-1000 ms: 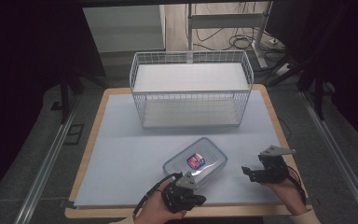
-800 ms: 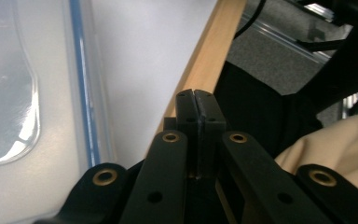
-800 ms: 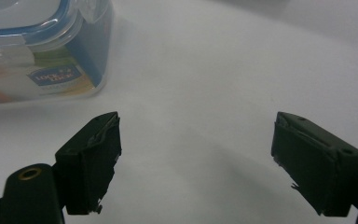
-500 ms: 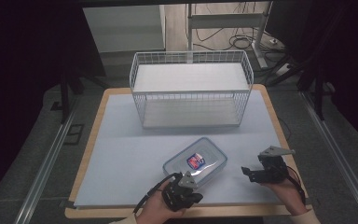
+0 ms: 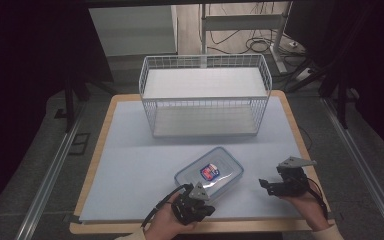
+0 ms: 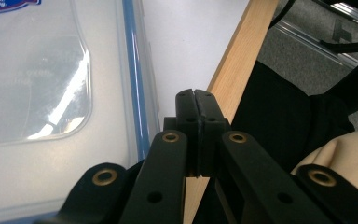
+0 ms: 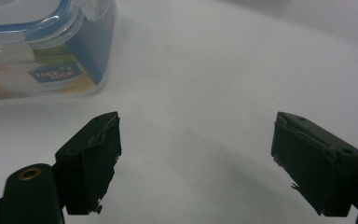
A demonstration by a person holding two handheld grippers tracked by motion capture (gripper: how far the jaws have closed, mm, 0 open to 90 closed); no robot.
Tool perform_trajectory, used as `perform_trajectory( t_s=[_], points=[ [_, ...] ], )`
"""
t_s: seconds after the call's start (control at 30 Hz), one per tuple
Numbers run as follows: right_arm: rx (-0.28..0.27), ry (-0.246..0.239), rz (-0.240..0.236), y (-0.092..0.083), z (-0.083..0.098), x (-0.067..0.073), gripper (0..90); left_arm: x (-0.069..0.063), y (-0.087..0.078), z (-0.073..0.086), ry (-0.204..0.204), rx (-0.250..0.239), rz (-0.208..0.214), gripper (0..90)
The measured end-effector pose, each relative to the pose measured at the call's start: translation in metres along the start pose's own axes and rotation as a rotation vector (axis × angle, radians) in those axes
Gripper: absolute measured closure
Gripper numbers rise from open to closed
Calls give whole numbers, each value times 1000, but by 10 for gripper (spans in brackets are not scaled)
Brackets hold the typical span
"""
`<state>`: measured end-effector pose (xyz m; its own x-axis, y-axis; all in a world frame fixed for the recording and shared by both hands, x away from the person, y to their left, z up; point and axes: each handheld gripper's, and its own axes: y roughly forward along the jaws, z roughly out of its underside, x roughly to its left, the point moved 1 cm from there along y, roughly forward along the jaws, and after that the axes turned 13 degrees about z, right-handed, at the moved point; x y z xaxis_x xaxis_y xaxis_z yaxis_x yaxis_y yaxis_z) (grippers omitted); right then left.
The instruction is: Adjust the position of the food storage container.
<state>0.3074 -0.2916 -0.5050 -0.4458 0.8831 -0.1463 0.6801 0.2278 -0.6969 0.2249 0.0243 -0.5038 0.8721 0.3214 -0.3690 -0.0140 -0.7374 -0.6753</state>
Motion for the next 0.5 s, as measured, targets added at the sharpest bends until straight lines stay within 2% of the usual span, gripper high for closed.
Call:
perform_trajectory(
  t_s=[0.17, 0.5],
  points=[
    [-3, 5, 0, -1, 0, 0, 160, 4, -5, 3, -12, 0, -9, 900],
    [-1, 4, 2, 0, 0, -1, 160, 21, -18, 11, -55, -18, -26, 900]
  ],
)
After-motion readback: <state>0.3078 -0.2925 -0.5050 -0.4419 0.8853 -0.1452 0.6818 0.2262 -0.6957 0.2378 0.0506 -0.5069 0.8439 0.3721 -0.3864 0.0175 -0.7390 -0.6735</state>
